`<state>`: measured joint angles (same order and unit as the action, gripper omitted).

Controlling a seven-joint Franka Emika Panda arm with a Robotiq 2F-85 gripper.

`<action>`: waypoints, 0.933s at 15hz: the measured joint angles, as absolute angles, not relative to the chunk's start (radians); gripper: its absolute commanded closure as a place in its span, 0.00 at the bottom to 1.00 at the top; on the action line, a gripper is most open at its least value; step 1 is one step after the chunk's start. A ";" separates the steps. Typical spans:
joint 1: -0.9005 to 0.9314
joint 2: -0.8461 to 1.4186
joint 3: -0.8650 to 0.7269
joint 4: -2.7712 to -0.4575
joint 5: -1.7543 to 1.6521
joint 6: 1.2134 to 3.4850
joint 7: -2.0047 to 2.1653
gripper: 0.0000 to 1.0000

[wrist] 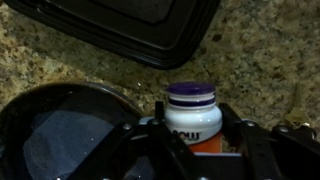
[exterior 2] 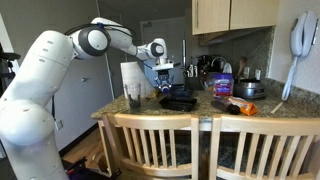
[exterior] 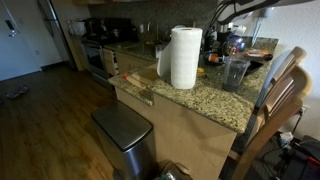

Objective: Take the bottle from the bowl and put it on the counter

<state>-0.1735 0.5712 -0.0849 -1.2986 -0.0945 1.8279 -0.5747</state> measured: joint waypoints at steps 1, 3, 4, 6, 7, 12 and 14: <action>-0.166 0.555 -0.083 -1.326 -0.111 1.832 -0.569 0.69; -0.158 0.535 -0.072 -1.360 -0.125 1.791 -0.578 0.69; -0.158 0.528 -0.064 -1.367 -0.125 1.748 -0.595 0.69; -0.160 0.525 -0.052 -1.366 -0.120 1.654 -0.639 0.18; -0.160 0.525 -0.050 -1.365 -0.116 1.619 -0.643 0.12; -0.183 0.510 -0.050 -1.362 -0.087 1.570 -0.651 0.00; -0.201 0.498 -0.050 -1.362 -0.049 1.581 -0.651 0.00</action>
